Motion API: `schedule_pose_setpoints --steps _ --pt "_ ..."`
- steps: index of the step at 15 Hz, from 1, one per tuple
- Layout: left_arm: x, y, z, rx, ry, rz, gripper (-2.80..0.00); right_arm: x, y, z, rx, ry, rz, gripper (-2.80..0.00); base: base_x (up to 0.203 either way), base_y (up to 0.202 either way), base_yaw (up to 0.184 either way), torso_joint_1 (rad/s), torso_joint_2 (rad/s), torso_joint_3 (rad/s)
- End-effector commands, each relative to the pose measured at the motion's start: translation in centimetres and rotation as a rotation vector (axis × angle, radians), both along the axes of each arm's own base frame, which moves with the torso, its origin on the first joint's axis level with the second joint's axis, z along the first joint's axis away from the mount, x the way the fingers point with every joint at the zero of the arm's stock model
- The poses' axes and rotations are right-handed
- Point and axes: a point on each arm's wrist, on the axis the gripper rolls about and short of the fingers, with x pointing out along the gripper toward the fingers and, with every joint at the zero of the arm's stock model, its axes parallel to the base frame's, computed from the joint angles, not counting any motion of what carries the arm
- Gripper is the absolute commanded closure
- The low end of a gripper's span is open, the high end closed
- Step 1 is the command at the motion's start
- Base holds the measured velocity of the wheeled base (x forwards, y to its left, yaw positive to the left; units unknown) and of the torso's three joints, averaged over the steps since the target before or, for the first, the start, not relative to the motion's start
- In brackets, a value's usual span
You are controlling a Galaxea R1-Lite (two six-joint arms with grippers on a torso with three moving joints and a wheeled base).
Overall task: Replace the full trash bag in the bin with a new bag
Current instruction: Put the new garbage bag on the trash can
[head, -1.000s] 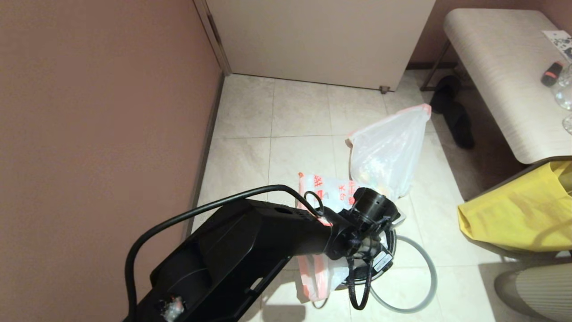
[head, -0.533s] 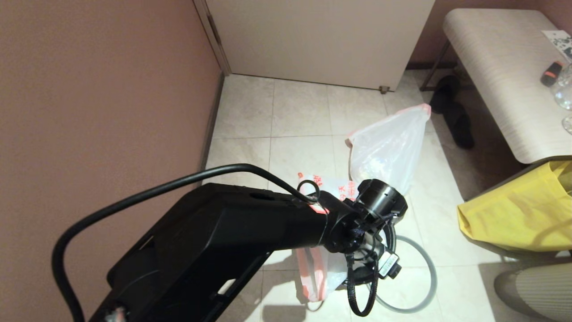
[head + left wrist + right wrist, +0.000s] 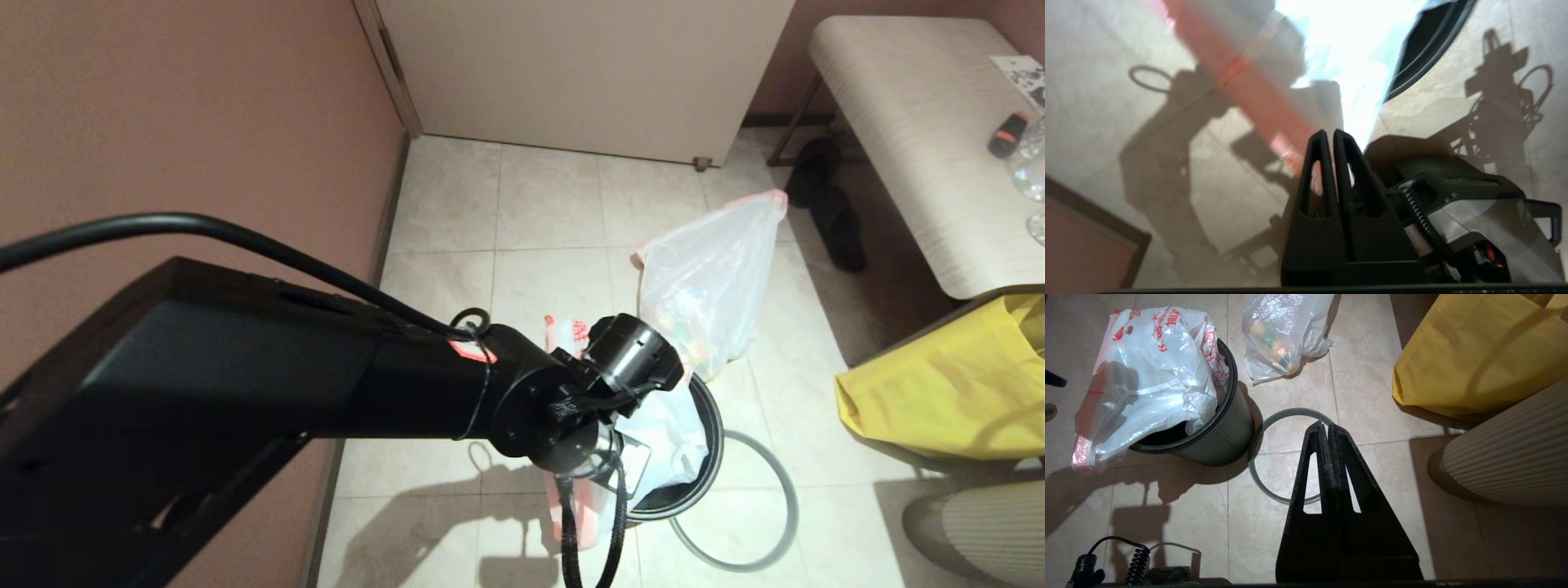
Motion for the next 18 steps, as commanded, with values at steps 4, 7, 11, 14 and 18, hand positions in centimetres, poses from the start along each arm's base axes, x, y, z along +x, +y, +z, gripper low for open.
schedule_pose_setpoints --steps 4,7,11,14,18 --pt "-1.5 8.1 2.3 -0.212 -0.031 0.157 0.00 1.4 0.1 6.0 -0.019 0.168 0.045 0.00 0.000 0.000 0.000 0.000 0.00 0.000" --pt "-1.3 12.9 0.7 -0.303 0.011 0.218 0.00 6.2 0.2 9.6 -0.071 0.374 0.116 0.00 0.000 0.000 0.000 0.000 0.00 0.000" --pt "2.2 16.8 -3.2 -0.476 -0.049 0.270 0.00 14.3 3.4 9.8 -0.180 0.641 0.315 0.00 0.000 0.000 0.000 0.000 0.00 0.000" --pt "3.9 18.4 -4.5 -0.519 -0.061 0.283 0.00 18.9 9.7 8.5 -0.275 0.689 0.357 0.00 0.000 0.000 0.000 0.000 0.00 0.000" --pt "6.2 20.6 -7.7 -0.522 -0.010 0.294 0.00 21.0 17.6 7.8 -0.335 0.677 0.425 0.00 0.000 0.000 0.000 0.000 0.00 0.000"
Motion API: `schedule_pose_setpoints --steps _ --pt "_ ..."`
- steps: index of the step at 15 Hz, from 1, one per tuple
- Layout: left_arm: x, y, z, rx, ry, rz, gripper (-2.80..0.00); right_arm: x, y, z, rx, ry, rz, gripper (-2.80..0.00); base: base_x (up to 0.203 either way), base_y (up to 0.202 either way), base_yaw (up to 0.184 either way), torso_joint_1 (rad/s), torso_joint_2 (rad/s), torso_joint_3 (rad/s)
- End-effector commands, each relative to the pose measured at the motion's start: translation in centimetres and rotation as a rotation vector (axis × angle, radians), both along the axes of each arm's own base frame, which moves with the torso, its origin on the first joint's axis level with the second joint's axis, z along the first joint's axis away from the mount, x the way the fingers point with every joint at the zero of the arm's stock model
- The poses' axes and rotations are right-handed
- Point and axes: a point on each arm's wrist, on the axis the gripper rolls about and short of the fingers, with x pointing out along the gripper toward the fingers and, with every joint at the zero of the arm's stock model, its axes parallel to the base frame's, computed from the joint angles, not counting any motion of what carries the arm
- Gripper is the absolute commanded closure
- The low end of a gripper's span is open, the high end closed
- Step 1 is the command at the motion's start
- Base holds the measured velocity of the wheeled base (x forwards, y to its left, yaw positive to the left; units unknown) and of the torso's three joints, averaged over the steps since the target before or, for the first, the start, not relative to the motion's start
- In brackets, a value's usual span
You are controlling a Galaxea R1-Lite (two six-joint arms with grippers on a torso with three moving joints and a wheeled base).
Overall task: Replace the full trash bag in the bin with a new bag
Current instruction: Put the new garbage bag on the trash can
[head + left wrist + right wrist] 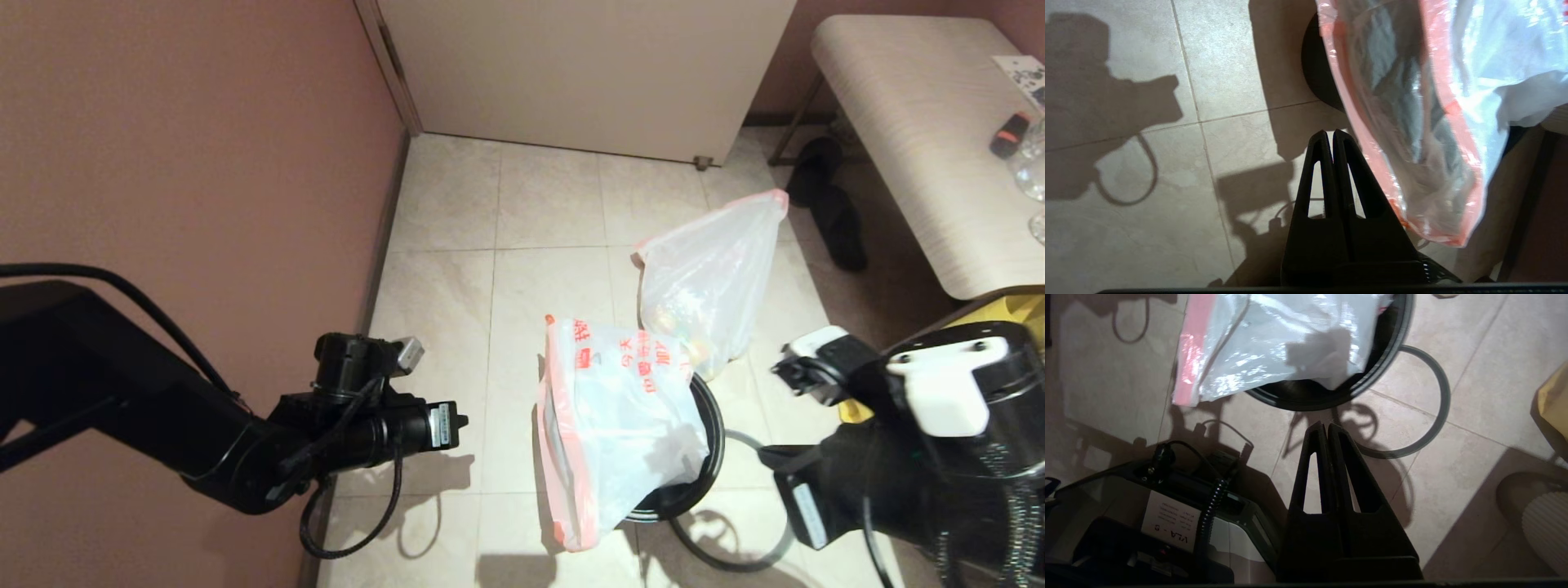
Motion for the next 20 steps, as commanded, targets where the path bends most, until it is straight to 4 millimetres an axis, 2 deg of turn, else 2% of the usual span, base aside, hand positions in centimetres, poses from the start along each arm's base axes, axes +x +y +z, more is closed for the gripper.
schedule_pose_setpoints --steps 1,4,9,11,13,16,17,19,20 --pt "1.2 0.9 -2.4 0.019 0.016 0.013 0.00 1.2 3.8 -2.8 -0.093 0.072 0.052 0.00 0.000 0.000 0.000 0.000 0.00 0.000" --pt "1.7 1.0 -4.0 0.019 -0.010 0.010 0.00 1.5 7.8 -4.6 -0.167 0.063 0.078 0.00 0.000 0.000 0.000 0.000 0.00 0.000" --pt "2.0 1.3 -4.5 0.007 -0.067 0.019 0.00 1.7 12.0 -6.4 -0.203 0.047 0.101 0.00 0.000 0.000 0.000 0.000 0.00 0.000" --pt "2.0 1.3 -4.6 0.013 -0.066 0.015 0.00 2.0 13.5 -7.8 -0.247 0.041 0.094 0.00 0.000 0.000 0.000 0.000 0.00 0.000" --pt "1.7 1.6 -5.0 0.039 -0.064 -0.003 0.00 2.7 15.1 -7.8 -0.246 0.005 0.074 0.00 0.000 0.000 0.000 0.000 0.00 0.000" --pt "-0.2 3.2 -4.9 -0.048 -0.134 -0.081 0.00 3.4 15.9 -7.0 -0.179 0.018 0.117 0.00 0.000 0.000 0.000 0.000 0.00 0.000" --pt "-1.0 3.9 -4.7 -0.081 -0.171 -0.109 0.00 4.3 15.6 -6.8 -0.146 0.044 0.128 0.00 0.000 0.000 0.000 0.000 0.00 0.000" --pt "-2.6 4.8 -4.0 -0.110 -0.234 -0.127 0.00 5.8 15.6 -7.6 -0.134 0.075 0.122 0.00 0.000 0.000 0.000 0.000 0.00 0.000" --pt "-3.2 5.0 -3.0 -0.122 -0.280 -0.139 0.00 6.0 15.6 -7.8 -0.135 0.081 0.121 0.00 0.000 0.000 0.000 0.000 0.00 0.000"
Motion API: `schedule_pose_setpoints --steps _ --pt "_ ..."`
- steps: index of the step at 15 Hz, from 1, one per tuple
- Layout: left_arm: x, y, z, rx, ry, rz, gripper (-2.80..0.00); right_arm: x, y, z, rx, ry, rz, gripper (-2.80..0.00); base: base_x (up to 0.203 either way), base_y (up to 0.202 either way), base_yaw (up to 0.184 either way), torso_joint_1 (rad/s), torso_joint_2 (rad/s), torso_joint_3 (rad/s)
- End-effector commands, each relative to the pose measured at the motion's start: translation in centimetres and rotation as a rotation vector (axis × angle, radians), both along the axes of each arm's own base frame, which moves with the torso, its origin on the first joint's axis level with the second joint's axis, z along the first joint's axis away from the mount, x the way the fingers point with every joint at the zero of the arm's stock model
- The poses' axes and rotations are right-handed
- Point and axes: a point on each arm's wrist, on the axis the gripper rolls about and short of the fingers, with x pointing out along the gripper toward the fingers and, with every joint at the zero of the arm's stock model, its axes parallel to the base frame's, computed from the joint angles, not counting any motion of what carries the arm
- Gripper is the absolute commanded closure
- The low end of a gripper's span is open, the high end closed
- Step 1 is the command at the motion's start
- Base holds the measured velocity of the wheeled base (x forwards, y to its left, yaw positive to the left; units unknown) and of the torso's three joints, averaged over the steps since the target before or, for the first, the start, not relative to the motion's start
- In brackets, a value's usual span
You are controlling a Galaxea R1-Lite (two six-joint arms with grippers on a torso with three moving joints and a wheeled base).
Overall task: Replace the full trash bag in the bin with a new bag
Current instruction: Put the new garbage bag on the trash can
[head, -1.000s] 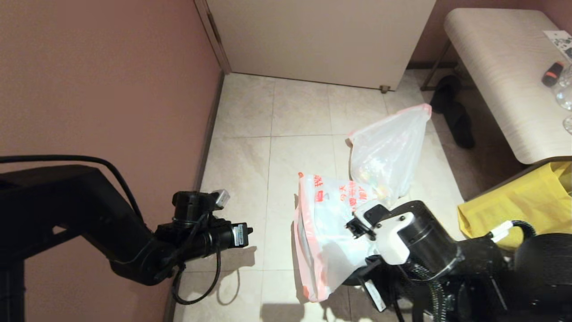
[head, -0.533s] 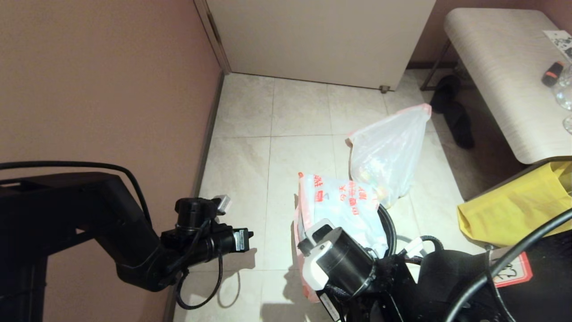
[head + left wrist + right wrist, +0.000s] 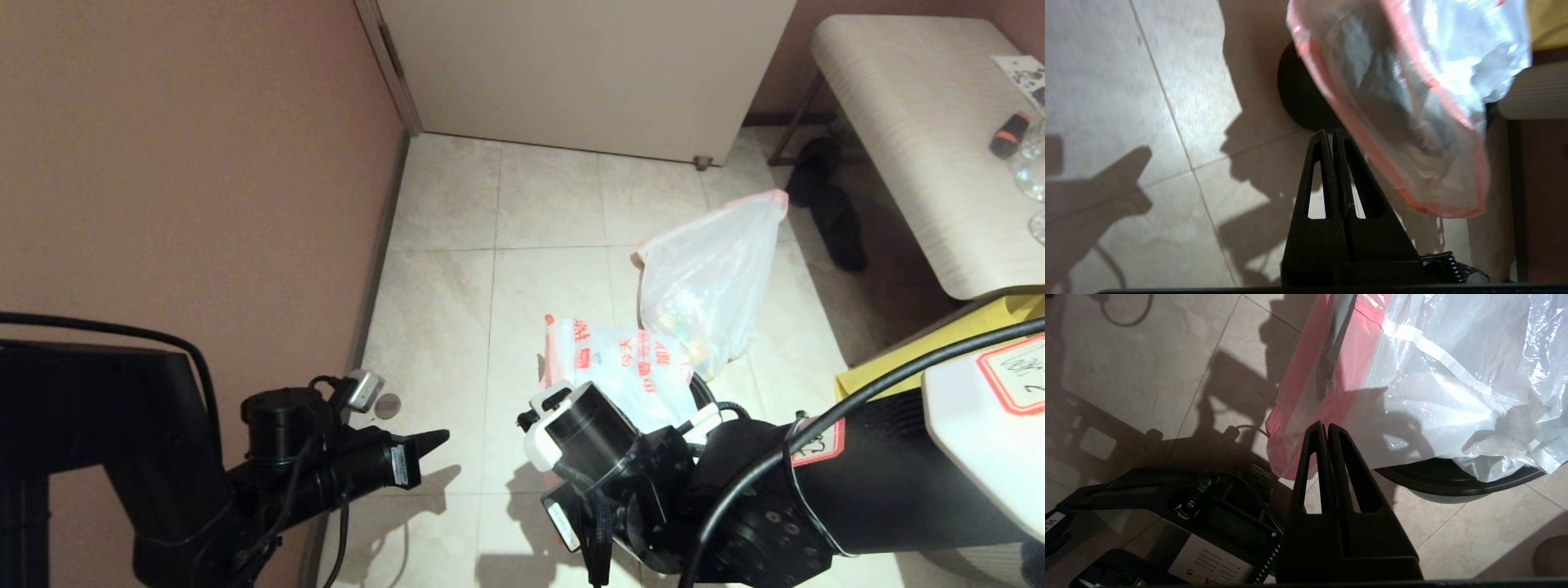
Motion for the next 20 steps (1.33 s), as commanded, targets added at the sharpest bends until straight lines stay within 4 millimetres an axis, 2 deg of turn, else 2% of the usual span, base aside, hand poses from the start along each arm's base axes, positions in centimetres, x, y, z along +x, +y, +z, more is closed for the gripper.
schedule_pose_setpoints --steps 1,3,6,7,8,13,20 --pt "-1.0 0.4 2.0 -0.020 -0.073 -0.006 0.00 0.7 0.0 -0.6 -0.008 0.007 -0.015 0.00 0.000 0.000 0.000 0.000 0.00 0.000" --pt "-2.1 0.6 5.2 -0.042 -0.178 -0.014 0.00 1.3 -0.3 -0.9 -0.015 0.012 -0.033 0.00 0.000 0.000 0.000 0.000 0.00 0.000" --pt "-4.3 0.8 10.2 -0.059 -0.261 -0.028 0.00 1.1 0.1 -1.7 -0.048 0.018 -0.022 0.00 0.000 0.000 0.000 0.000 0.00 0.000" --pt "-4.6 0.8 11.1 -0.054 -0.223 -0.031 0.00 1.0 0.4 -2.2 -0.089 0.001 -0.012 -2.80 0.000 0.000 0.000 0.000 0.00 0.000" --pt "-4.6 0.7 11.9 -0.053 -0.217 -0.035 0.00 1.0 0.6 -2.7 -0.128 -0.013 0.006 -2.80 0.000 0.000 0.000 0.000 0.00 0.000" --pt "-4.6 0.8 12.3 -0.056 -0.231 -0.035 0.00 2.1 2.0 -4.3 -0.249 -0.056 0.060 -2.80 0.000 0.000 0.000 0.000 0.00 0.000" --pt "-4.7 0.8 12.6 -0.058 -0.240 -0.033 0.00 4.4 1.1 -5.7 -0.415 -0.107 0.052 -2.80 0.000 0.000 0.000 0.000 0.00 0.000"
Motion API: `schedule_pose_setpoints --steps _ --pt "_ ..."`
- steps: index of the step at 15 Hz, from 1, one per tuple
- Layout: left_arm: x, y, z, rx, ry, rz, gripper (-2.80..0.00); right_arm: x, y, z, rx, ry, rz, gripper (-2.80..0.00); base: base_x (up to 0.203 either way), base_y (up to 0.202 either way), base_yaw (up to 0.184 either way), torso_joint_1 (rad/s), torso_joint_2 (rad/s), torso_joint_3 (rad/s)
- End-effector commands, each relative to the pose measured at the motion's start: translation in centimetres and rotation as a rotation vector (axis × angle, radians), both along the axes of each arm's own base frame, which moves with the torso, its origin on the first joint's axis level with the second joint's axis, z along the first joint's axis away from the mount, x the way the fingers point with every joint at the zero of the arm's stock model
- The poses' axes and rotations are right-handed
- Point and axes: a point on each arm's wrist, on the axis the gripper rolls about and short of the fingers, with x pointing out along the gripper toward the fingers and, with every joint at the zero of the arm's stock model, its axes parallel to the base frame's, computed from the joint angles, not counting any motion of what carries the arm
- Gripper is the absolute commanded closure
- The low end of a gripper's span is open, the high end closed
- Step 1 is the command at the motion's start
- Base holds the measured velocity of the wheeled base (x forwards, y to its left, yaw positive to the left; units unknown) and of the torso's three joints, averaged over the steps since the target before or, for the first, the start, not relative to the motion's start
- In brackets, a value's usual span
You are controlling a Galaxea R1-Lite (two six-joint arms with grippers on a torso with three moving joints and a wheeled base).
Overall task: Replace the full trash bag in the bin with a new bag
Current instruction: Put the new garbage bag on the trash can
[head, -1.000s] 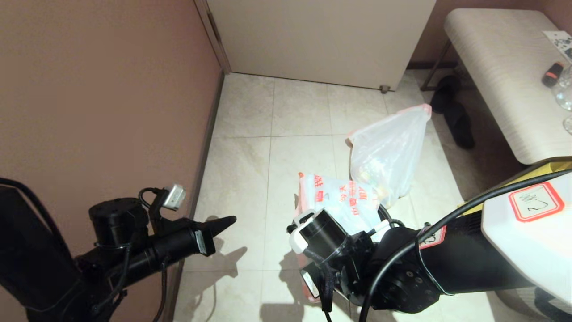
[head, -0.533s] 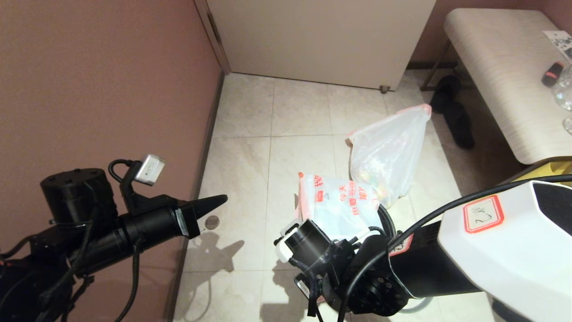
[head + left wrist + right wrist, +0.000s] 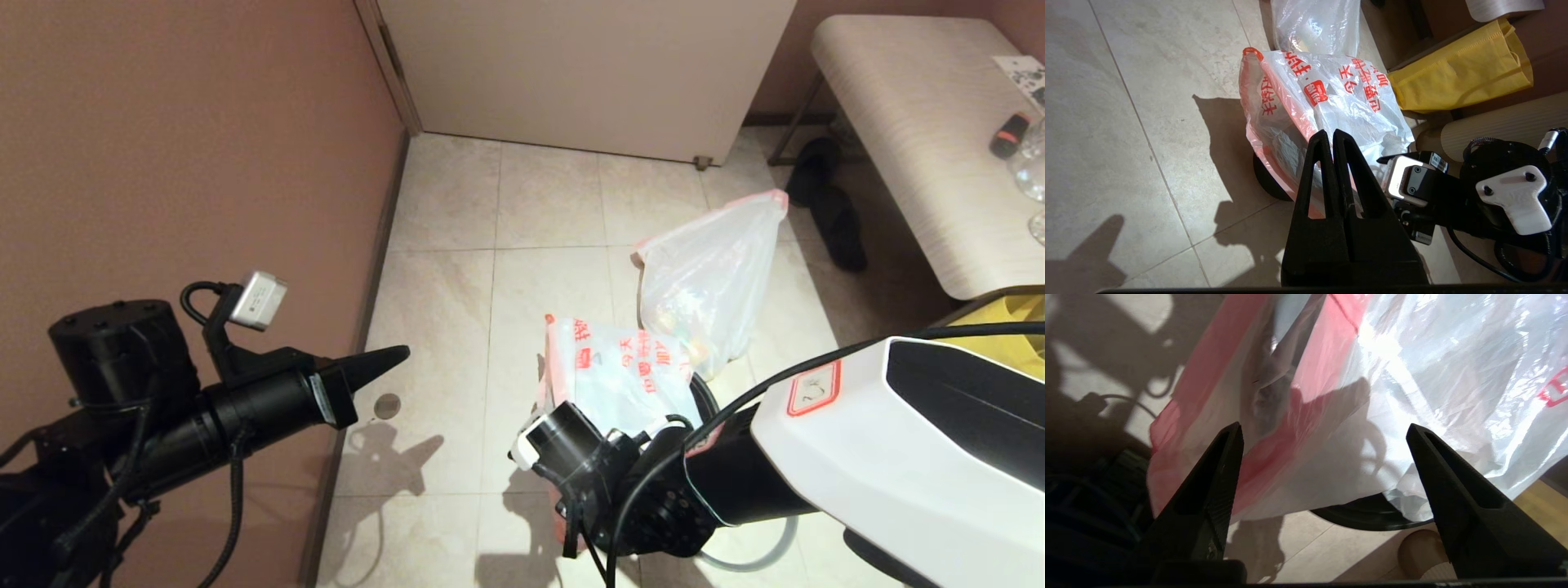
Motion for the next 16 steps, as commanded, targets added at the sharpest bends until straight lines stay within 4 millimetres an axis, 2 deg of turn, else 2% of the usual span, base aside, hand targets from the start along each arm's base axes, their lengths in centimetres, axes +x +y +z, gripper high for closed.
schedule_pose_setpoints --steps 1,7,8,13,15,16 --pt "0.0 0.0 0.1 -0.004 -0.007 -0.002 0.00 0.8 0.1 -0.6 -0.012 -0.010 -0.018 -2.80 0.000 0.000 0.000 0.000 0.00 0.000" --pt "0.0 0.0 0.2 -0.005 -0.010 -0.002 0.00 2.7 -0.6 -1.5 -0.143 -0.047 -0.035 -2.80 0.000 0.000 0.000 0.000 0.00 0.000" --pt "0.0 0.0 0.2 -0.005 -0.010 -0.002 0.00 2.9 -0.8 -1.4 -0.152 -0.051 -0.046 0.00 0.000 0.000 0.000 0.000 0.00 0.000" --pt "0.0 0.0 0.2 -0.005 -0.009 -0.004 0.00 3.1 -1.9 -0.2 -0.164 -0.042 -0.068 0.00 0.000 0.000 0.000 0.000 0.00 0.000" --pt "0.1 0.0 0.1 -0.004 -0.004 -0.005 0.00 3.1 -2.7 0.8 -0.149 -0.040 -0.092 0.00 0.000 0.000 0.000 0.000 0.00 0.000" --pt "0.1 -0.1 0.2 -0.005 -0.006 -0.005 0.00 3.0 -3.1 2.0 -0.114 -0.050 -0.115 0.00 0.000 0.000 0.000 0.000 0.00 0.000"
